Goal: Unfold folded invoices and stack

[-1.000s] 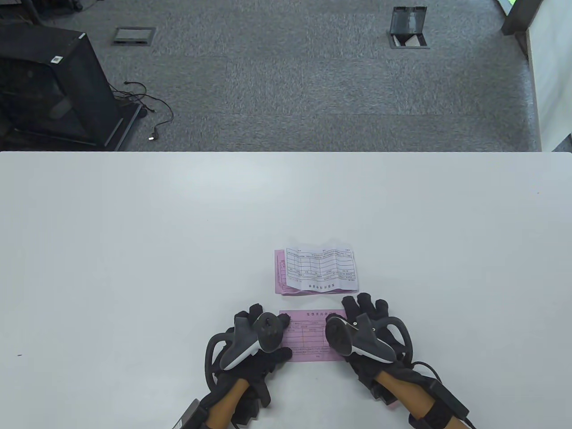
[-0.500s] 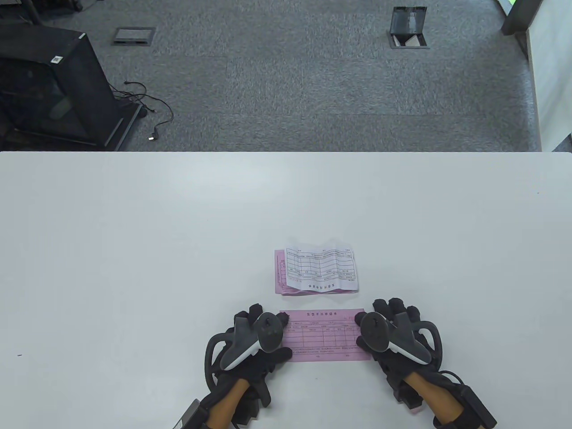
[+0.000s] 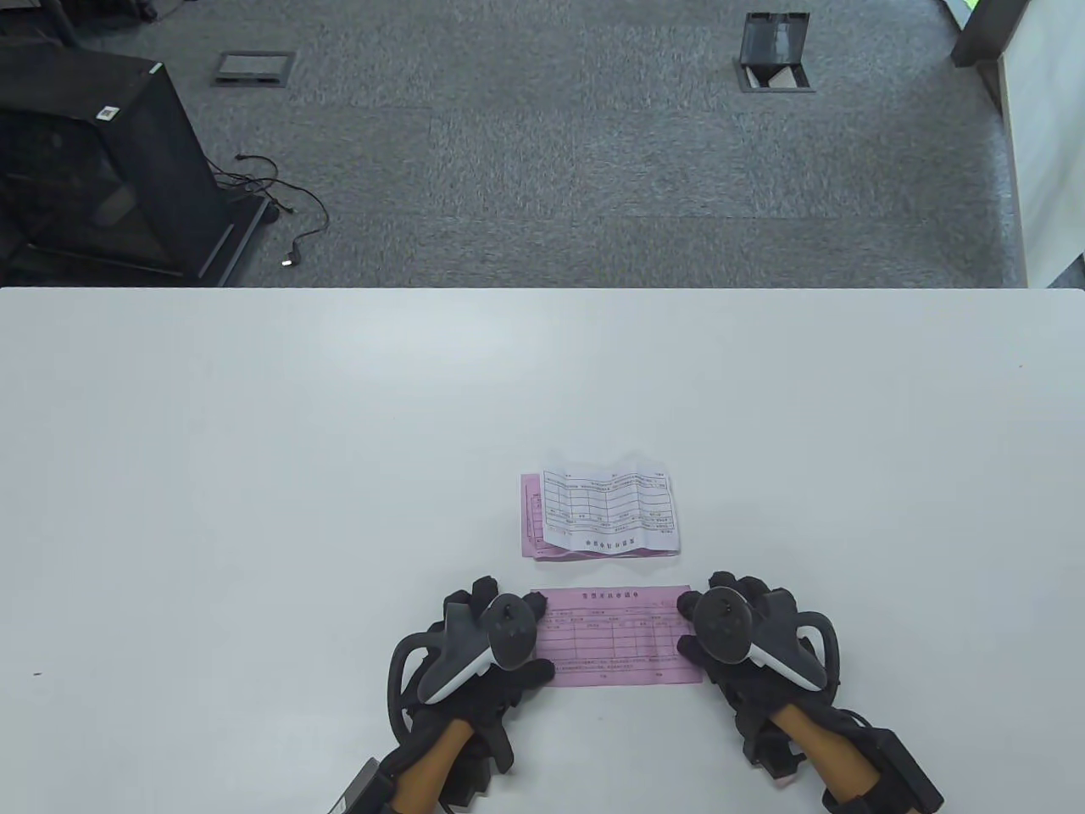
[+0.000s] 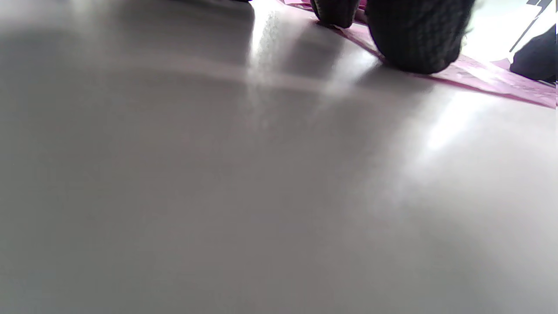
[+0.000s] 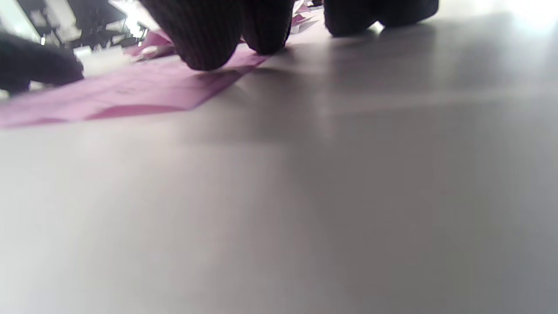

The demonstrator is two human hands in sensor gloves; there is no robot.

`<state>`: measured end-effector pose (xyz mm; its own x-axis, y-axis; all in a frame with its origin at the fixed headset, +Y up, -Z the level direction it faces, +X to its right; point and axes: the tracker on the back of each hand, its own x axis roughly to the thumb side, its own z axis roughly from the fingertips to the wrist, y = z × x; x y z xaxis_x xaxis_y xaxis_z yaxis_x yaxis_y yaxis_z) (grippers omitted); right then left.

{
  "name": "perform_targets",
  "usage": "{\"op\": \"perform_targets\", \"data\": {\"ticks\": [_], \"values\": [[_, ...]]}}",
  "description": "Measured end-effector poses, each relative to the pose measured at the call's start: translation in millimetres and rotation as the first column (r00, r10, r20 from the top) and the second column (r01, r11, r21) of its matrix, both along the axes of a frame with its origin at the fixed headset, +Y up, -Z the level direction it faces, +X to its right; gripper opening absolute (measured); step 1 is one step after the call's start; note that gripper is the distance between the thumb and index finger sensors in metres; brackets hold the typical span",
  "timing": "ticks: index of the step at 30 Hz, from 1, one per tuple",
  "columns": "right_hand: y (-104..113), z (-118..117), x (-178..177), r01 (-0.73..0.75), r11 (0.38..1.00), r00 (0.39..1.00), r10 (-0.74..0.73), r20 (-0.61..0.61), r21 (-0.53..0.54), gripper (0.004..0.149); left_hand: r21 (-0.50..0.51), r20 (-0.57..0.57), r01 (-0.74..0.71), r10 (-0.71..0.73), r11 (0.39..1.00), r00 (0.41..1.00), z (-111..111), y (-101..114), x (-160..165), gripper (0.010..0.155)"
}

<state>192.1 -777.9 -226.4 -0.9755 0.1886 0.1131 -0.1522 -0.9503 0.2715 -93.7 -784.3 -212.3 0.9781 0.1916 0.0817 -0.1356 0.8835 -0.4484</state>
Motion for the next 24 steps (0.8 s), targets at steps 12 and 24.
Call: {"op": "perform_targets", "data": {"ticks": [12, 24], "values": [[-5.3, -0.4, -11.9, -0.073, 0.997, 0.996, 0.075, 0.038, -0.03, 0.078, 0.004, 0.011, 0.012, -0.012, 1.0, 1.0, 0.7, 0.3, 1.9, 0.078], [-2.4, 6.3, -22.5, -0.139, 0.99, 0.989, 0.138, 0.046, 0.022, 0.044, 0.016, 0.029, 0.037, -0.038, 0.999, 0.999, 3.6, 0.4, 7.8, 0.078]]}}
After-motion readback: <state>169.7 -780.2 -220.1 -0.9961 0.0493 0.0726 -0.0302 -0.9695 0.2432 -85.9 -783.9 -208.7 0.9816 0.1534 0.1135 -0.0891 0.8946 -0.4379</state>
